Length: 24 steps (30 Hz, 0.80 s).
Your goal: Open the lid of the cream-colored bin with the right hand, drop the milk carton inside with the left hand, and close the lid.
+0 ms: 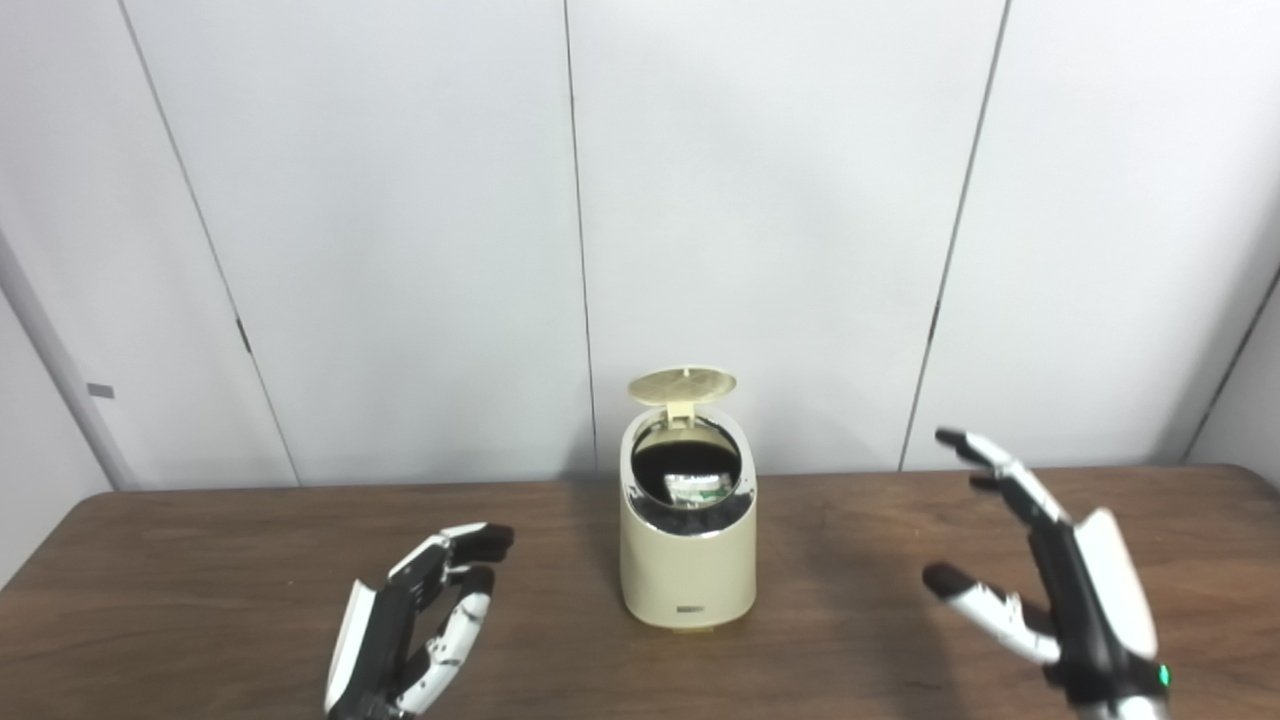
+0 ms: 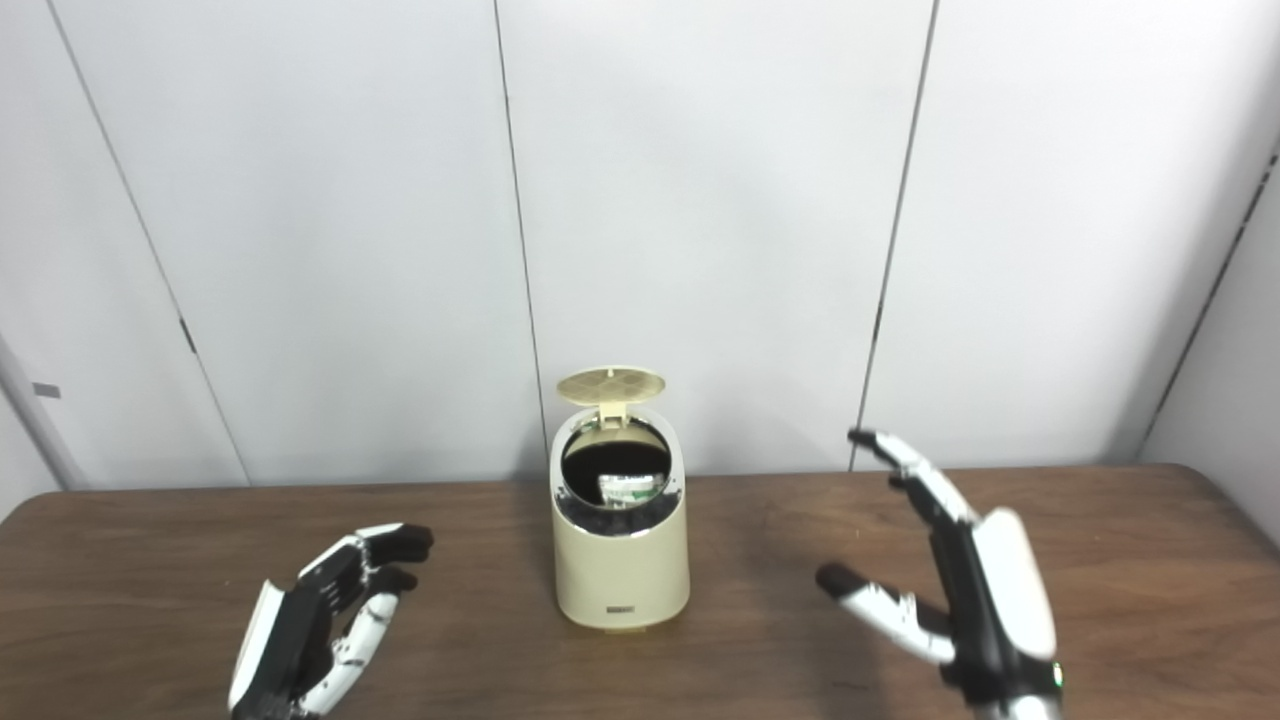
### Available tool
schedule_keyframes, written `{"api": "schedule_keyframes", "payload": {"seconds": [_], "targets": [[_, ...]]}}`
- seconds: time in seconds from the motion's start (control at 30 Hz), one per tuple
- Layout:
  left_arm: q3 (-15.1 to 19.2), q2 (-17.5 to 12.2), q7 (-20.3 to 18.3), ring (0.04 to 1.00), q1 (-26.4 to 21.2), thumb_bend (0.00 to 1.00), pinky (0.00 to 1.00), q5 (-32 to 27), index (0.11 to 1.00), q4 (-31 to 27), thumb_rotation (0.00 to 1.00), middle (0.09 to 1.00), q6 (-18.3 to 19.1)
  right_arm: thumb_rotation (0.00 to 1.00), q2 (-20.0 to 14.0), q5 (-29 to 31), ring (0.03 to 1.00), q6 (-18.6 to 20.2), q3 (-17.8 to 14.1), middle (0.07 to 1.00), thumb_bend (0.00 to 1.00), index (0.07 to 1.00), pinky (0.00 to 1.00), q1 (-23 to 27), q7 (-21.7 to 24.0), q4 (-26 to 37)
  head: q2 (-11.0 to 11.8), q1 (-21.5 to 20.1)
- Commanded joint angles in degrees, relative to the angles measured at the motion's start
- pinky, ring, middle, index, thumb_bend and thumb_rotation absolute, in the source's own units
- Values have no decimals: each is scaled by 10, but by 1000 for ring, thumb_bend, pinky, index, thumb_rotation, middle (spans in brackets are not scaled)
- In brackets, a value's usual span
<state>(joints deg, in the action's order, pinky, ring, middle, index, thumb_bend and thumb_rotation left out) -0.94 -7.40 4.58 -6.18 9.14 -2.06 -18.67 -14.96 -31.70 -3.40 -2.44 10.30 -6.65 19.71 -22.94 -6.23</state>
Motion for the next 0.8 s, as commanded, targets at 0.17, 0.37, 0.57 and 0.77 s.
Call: {"api": "schedule_keyframes", "payload": {"seconds": [0.17,0.37,0.57,0.77], "targets": [[11,14,3,741,8,302,699,-11,755,11,743,747,-13,958,-29,-86,898,130,10,896,725,887,788,135,127,93,-2,-40],[0,24,-4,755,19,241,712,-3,770,45,806,763,-33,902,-63,-120,919,177,35,917,724,907,798,213,218,90,-5,-40],[-11,29,-17,761,31,265,728,-10,778,34,763,774,-22,916,-71,-155,934,194,66,924,769,921,855,254,261,66,-7,-24],[-8,39,-7,744,33,284,710,3,763,44,708,760,-30,879,-70,-175,923,183,103,911,758,908,827,298,282,14,-10,-5]]}}
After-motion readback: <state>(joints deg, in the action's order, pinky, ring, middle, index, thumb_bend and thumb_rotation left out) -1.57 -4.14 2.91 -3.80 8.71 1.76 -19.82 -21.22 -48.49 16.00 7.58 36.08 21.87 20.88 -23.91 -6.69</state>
